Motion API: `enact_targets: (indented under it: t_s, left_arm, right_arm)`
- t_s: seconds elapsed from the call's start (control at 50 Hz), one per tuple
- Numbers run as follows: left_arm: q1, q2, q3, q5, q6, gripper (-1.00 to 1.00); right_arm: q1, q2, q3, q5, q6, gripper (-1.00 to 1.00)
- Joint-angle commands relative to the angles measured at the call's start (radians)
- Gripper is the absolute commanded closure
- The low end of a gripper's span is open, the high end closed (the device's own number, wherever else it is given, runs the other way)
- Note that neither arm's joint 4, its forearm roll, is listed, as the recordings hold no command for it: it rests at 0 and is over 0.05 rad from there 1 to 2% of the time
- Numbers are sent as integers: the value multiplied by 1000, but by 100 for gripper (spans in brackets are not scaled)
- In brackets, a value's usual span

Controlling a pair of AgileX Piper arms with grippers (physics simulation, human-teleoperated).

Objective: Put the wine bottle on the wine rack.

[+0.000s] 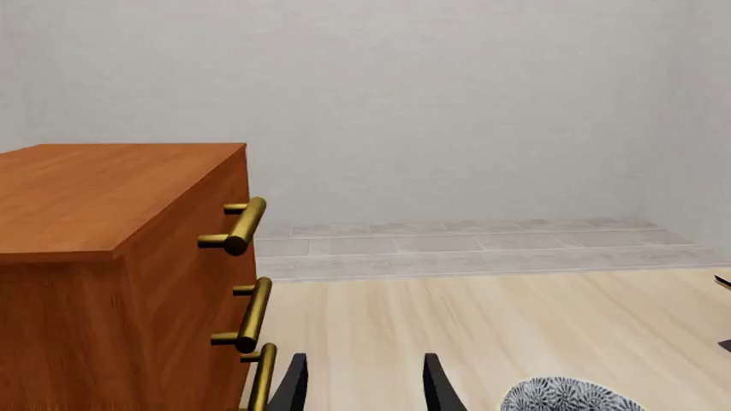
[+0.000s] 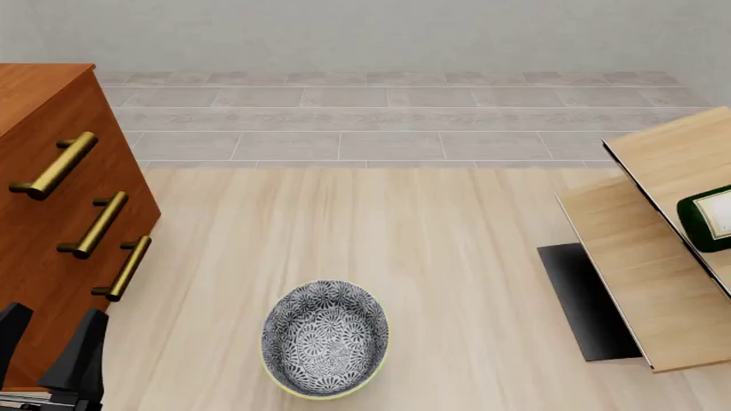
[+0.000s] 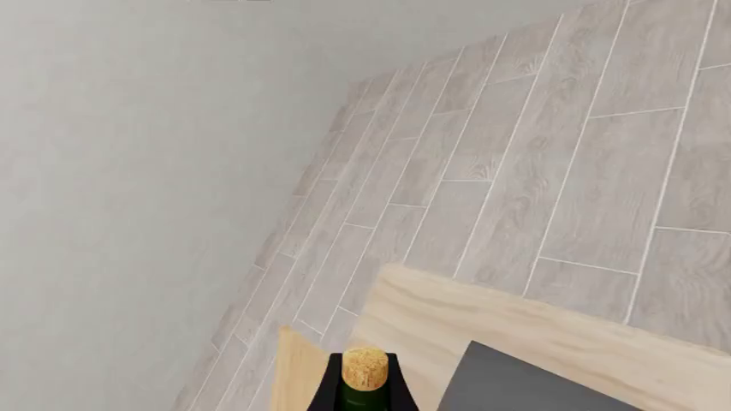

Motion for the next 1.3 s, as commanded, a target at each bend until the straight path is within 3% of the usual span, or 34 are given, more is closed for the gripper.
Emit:
enact_targets:
  t_s: [0.02,0.74,0.76,1.3]
  left_arm:
    - [3,0,1,0,0,-100]
    - [12,0,1,4,-1,-100]
    - [13,0,1,5,-2,-100]
    - [18,0,1,2,-5,-100]
  right_arm:
    - [1,50,59,-3,15,100]
    - [21,73,105,-55,36,100]
    - [27,70,108,-57,38,-100]
    - [41,15,73,3,44,-100]
